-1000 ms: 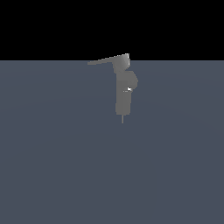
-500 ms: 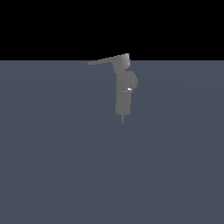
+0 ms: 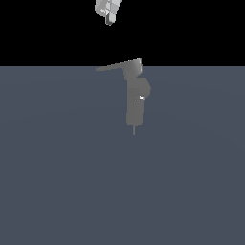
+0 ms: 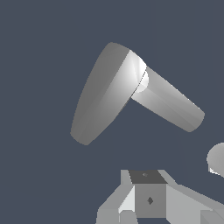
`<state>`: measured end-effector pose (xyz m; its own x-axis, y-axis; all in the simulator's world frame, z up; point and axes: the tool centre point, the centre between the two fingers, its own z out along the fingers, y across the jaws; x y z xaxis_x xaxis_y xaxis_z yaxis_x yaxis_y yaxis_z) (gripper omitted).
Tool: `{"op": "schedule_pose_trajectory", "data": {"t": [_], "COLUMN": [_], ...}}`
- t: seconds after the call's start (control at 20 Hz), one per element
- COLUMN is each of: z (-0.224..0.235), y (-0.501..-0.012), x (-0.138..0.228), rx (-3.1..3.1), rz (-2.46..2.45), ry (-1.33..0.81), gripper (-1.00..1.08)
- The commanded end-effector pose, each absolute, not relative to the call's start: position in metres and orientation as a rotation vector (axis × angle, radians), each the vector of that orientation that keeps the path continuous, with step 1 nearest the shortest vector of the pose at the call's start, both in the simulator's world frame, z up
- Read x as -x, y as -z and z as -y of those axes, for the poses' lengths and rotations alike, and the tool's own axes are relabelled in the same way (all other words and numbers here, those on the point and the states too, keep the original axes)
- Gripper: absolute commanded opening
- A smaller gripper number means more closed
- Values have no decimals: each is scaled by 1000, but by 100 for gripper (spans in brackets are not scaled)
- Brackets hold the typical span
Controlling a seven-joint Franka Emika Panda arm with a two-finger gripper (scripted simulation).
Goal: Turn on the faucet by rotating a designated handle.
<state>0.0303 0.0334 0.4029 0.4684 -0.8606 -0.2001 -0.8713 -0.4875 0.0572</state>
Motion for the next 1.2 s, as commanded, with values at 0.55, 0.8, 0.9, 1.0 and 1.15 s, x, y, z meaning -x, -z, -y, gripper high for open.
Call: {"op": "schedule_pose_trajectory", "data": {"t": [0.55, 0.8, 0.9, 1.0, 1.15], "z": [-49, -57, -60, -62, -65], "y": [-324, -296, -287, -279, -270], "x": [-101, -118, -123, -127, -132], "rx": [2400, 2318, 2291, 2269, 2242], "rz": [-2088, -2238, -2283, -2320, -2363], "ry": [-308, -281, -270, -260, -247], "gripper": [-100, -100, -100, -100, -100]}}
